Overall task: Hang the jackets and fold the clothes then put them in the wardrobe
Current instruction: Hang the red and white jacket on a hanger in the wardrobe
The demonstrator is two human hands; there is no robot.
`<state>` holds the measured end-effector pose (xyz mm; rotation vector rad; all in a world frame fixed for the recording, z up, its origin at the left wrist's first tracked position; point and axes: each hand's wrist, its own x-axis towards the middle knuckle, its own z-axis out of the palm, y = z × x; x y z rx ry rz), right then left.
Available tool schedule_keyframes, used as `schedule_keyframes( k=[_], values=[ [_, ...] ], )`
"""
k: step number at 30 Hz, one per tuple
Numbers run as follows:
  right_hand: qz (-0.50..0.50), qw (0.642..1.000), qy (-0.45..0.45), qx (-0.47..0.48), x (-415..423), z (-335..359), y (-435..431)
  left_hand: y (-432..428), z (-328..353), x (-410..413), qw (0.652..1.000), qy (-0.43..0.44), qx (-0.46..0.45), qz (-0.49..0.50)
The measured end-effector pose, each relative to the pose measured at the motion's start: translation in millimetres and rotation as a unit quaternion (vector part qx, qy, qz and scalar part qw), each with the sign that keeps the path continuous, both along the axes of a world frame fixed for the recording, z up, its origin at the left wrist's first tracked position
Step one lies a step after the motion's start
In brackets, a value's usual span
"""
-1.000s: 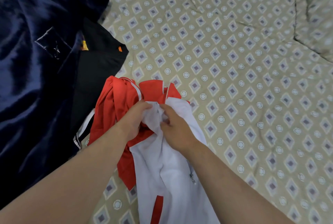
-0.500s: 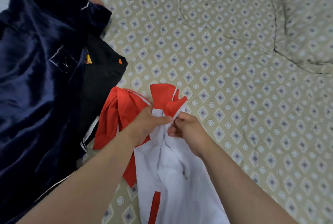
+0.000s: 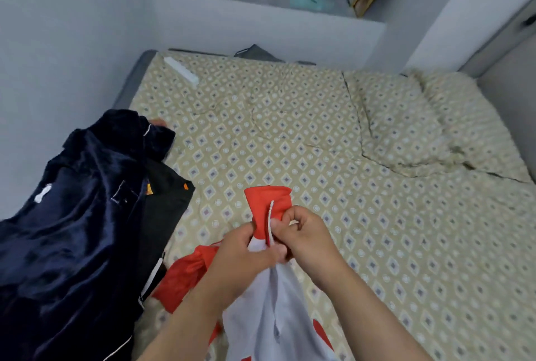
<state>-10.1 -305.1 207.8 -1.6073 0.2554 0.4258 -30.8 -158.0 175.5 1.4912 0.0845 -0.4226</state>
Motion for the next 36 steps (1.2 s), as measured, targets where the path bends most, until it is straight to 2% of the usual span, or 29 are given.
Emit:
schedule_keyframes(
  k=[2,5,7,12,15,21,28,36],
  values=[
    [0.001,1.000,-0.018,0.014,-6.2,33.9,-7.7,-11.7,32.4,-3.2,0.999,-0.031,0.000,0.027],
    [-0.008,0.998,-0.031,0.061,-15.5,75.1,-17.3,-24.6,76.3,-0.9,0.991,-0.009,-0.100,0.084],
    [-0.028,0.994,-0.047,0.091,-21.8,106.8,-31.5,-34.5,109.4,-0.2,0.988,-0.019,-0.124,0.092],
    [-0.092,0.982,-0.161,0.025,-36.3,174.0,-90.5,-69.0,191.3,-8.5,0.985,-0.060,-0.153,0.053],
    [-0.085,0.973,-0.213,0.005,-52.4,203.6,-125.4,-100.5,232.4,-20.4,0.979,-0.101,-0.174,0.037],
    [-0.051,0.958,-0.268,0.088,-100.5,249.9,-183.0,-171.6,298.2,-60.0,0.968,-0.191,-0.160,-0.030],
    [-0.191,0.920,-0.319,0.121,-156.5,284.4,-246.5,-233.2,335.3,-92.4,0.951,-0.210,-0.199,-0.112],
    [-0.373,0.859,-0.345,0.063,-228.5,317.4,-290.4,-289.3,353.0,-105.8,0.923,-0.208,-0.255,-0.202]
  ],
)
